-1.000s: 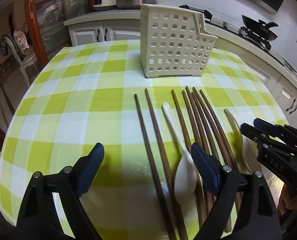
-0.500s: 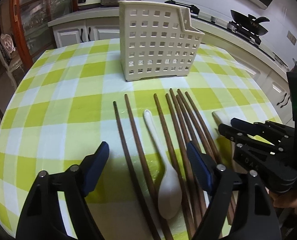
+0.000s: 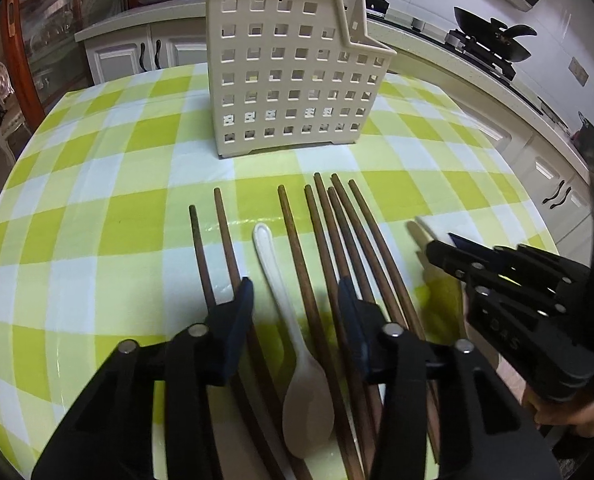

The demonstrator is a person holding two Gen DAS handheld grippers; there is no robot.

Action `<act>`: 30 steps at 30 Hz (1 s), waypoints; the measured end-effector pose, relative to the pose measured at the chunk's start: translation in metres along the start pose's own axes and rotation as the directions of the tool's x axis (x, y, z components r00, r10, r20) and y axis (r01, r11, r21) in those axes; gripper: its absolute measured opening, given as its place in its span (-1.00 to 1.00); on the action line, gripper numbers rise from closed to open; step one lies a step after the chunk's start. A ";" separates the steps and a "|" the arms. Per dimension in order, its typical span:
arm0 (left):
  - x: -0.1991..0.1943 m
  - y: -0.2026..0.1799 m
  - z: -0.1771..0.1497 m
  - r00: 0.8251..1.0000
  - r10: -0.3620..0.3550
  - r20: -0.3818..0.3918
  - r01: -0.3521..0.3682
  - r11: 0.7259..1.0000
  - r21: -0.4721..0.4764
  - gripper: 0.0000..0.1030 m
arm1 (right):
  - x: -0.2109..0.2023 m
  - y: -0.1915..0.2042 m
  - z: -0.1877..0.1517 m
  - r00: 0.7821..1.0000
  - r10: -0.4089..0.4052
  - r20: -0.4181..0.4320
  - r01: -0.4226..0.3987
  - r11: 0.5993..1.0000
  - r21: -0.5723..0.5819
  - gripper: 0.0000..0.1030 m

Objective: Organize utensils
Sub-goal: 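Grasp a white spoon with the right tool while the left tool grasps the other white spoon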

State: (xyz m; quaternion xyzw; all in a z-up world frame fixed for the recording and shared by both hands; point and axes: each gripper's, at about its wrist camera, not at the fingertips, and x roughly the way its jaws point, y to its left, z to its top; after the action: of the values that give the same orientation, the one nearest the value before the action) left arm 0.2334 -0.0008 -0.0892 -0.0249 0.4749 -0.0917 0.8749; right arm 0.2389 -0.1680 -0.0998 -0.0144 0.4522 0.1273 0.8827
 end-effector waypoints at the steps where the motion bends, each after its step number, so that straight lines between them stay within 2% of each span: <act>1: 0.002 0.000 0.002 1.000 0.006 -0.004 -0.006 1.000 0.004 -0.43 | -0.002 -0.001 0.001 1.000 0.001 0.008 -0.001 1.000 0.001 -0.65; 4: 0.008 -0.002 0.005 0.999 0.024 -0.024 -0.024 0.999 0.021 -0.63 | -0.007 -0.006 0.001 1.000 0.016 0.027 -0.017 1.000 0.015 -0.65; 9: 0.014 -0.004 0.003 0.996 0.076 -0.043 -0.074 0.996 0.043 -0.63 | -0.011 -0.007 -0.001 0.998 0.040 0.044 -0.040 0.999 0.014 -0.65; 17: 0.024 -0.002 0.004 0.993 0.096 -0.070 -0.093 0.995 0.045 -0.63 | -0.012 -0.011 -0.003 0.997 0.060 0.057 -0.062 0.998 0.030 -0.65; 23: 0.027 -0.006 0.008 0.990 0.126 -0.061 -0.122 0.990 0.066 -0.68 | -0.012 -0.013 -0.005 0.996 0.063 0.056 -0.065 0.997 0.032 -0.65; 30: 0.023 -0.003 0.007 0.994 0.096 -0.047 -0.093 0.994 0.054 -0.81 | -0.018 -0.013 -0.005 0.995 0.061 0.073 -0.063 0.998 0.026 -0.65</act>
State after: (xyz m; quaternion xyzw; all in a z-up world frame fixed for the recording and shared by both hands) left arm 0.2513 -0.0087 -0.1040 0.0225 0.4947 -0.0631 0.8665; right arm 0.2283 -0.1845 -0.0893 0.0167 0.4220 0.1487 0.8942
